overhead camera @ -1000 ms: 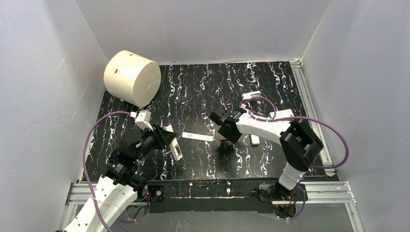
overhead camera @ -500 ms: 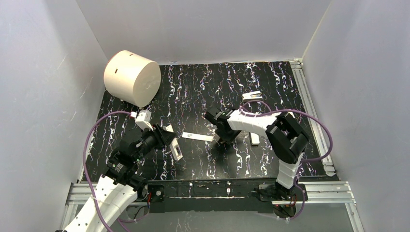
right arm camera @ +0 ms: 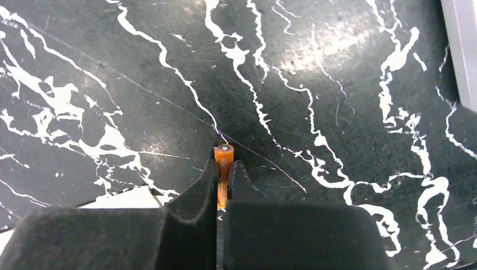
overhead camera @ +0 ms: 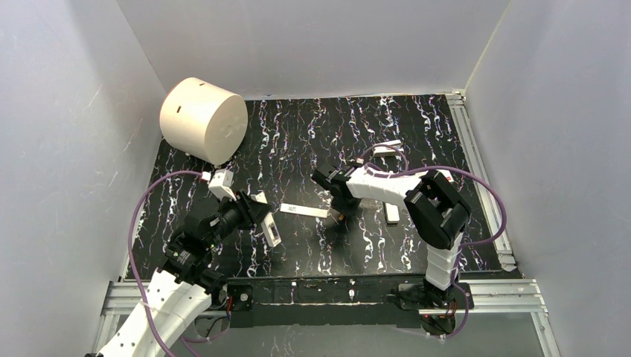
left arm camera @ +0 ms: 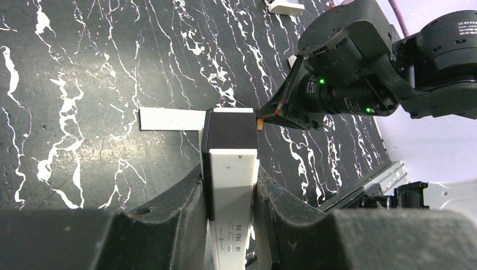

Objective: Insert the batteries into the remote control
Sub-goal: Pick up the battery from the center of the board.

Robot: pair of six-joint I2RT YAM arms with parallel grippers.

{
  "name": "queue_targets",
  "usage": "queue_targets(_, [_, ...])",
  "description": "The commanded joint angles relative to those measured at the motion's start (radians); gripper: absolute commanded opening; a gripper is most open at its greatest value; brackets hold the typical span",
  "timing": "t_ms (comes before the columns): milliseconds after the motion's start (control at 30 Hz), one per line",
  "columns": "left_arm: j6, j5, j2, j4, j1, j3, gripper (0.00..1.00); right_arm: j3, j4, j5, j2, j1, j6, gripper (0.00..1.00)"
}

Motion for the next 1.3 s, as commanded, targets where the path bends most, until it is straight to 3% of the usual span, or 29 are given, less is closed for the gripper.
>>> queue_targets(0, [0.012, 0.003, 0.014, -0.001, -0.001, 0.031, 0.00, -0.026, 0.099, -0.045, 0.045, 0.001, -0.215, 0.01])
queue_targets(233, [-0.012, 0.100, 0.060, 0.070, 0.000, 0.022, 0.00, -0.015, 0.136, 0.051, -0.107, 0.013, -0.448, 0.01])
queue_targets(400, [-0.091, 0.295, 0.110, 0.314, 0.000, -0.024, 0.00, -0.048, 0.161, 0.125, -0.271, 0.032, -0.607, 0.01])
queue_targets(667, [-0.268, 0.371, 0.395, 0.495, -0.007, 0.021, 0.00, -0.176, 0.279, 0.103, -0.593, 0.033, -0.793, 0.01])
queue_targets(800, [-0.396, 0.407, 0.564, 0.703, -0.025, 0.024, 0.00, -0.192, 0.306, 0.032, -0.729, 0.032, -0.865, 0.02])
queue_targets(1000, [-0.494, 0.412, 0.769, 0.893, -0.087, 0.083, 0.00, -0.177, 0.336, -0.109, -0.814, 0.041, -0.877, 0.04])
queue_targets(1267, [-0.585, 0.385, 0.827, 1.110, -0.106, 0.052, 0.00, -0.134, 0.368, -0.076, -0.811, 0.182, -0.875, 0.06])
